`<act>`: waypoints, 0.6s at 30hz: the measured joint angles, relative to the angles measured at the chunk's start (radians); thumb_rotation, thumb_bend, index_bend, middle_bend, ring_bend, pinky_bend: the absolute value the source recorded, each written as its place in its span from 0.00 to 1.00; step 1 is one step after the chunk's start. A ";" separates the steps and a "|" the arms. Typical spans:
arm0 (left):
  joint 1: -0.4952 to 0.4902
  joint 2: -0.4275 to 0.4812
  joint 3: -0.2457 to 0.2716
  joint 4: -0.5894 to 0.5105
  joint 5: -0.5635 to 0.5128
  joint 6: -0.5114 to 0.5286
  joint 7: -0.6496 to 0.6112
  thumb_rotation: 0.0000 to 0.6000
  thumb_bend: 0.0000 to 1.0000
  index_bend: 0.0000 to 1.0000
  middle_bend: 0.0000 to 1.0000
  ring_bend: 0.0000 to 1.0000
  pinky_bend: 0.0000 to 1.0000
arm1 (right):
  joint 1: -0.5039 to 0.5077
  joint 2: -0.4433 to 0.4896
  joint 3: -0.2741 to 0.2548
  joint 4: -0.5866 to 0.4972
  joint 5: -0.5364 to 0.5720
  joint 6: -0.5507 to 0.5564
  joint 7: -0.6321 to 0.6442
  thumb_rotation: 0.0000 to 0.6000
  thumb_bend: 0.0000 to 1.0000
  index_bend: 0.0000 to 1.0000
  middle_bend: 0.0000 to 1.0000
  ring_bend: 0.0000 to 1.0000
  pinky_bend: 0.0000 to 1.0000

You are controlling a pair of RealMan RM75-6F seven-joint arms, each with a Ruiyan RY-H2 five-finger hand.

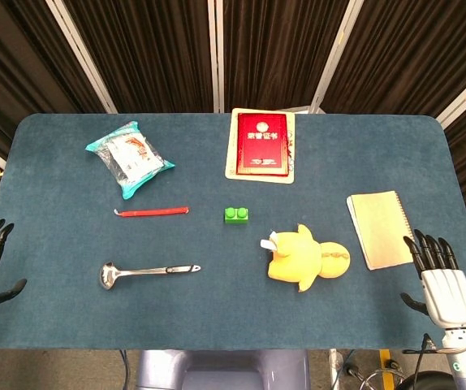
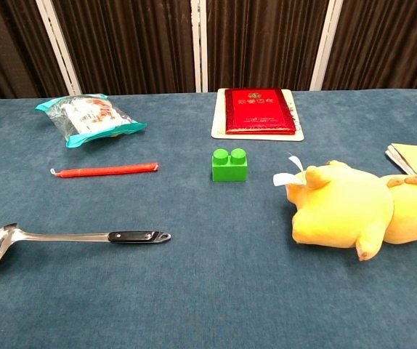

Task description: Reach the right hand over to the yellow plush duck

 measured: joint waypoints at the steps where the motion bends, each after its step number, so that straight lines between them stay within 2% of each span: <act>1: 0.000 0.000 0.000 0.000 0.000 0.000 0.000 1.00 0.19 0.00 0.00 0.00 0.00 | 0.001 -0.002 0.000 0.001 0.000 -0.002 -0.001 1.00 0.12 0.00 0.00 0.00 0.00; 5: 0.000 -0.001 0.000 -0.002 -0.001 -0.001 0.010 1.00 0.19 0.00 0.00 0.00 0.00 | 0.006 -0.018 0.003 0.014 -0.013 0.006 0.005 1.00 0.16 0.00 0.00 0.00 0.00; 6: -0.001 -0.001 0.000 -0.004 -0.001 -0.001 0.011 1.00 0.19 0.00 0.00 0.00 0.00 | 0.008 -0.025 0.003 0.020 -0.017 0.008 0.006 1.00 0.20 0.01 0.00 0.00 0.00; 8: -0.001 0.000 -0.001 -0.007 -0.001 -0.001 0.009 1.00 0.19 0.00 0.00 0.00 0.00 | 0.014 -0.041 0.004 0.037 -0.027 0.007 0.005 1.00 0.36 0.02 0.00 0.00 0.00; 10: -0.001 0.000 -0.002 -0.007 -0.002 -0.001 0.007 1.00 0.19 0.00 0.00 0.00 0.00 | 0.022 -0.060 0.005 0.050 -0.030 0.001 0.001 1.00 0.62 0.06 0.00 0.00 0.00; 13: -0.003 0.001 -0.002 -0.008 -0.004 -0.008 0.004 1.00 0.19 0.00 0.00 0.00 0.00 | 0.039 -0.092 0.011 0.055 -0.026 -0.019 -0.014 1.00 0.89 0.08 0.00 0.00 0.00; 16: -0.004 0.002 -0.001 -0.010 -0.006 -0.012 0.002 1.00 0.19 0.00 0.00 0.00 0.00 | 0.059 -0.121 0.019 0.054 -0.024 -0.035 -0.043 1.00 1.00 0.08 0.00 0.00 0.00; 18: -0.005 0.004 -0.001 -0.012 -0.006 -0.014 -0.003 1.00 0.19 0.00 0.00 0.00 0.00 | 0.071 -0.141 0.026 0.050 -0.024 -0.042 -0.065 1.00 1.00 0.08 0.00 0.00 0.00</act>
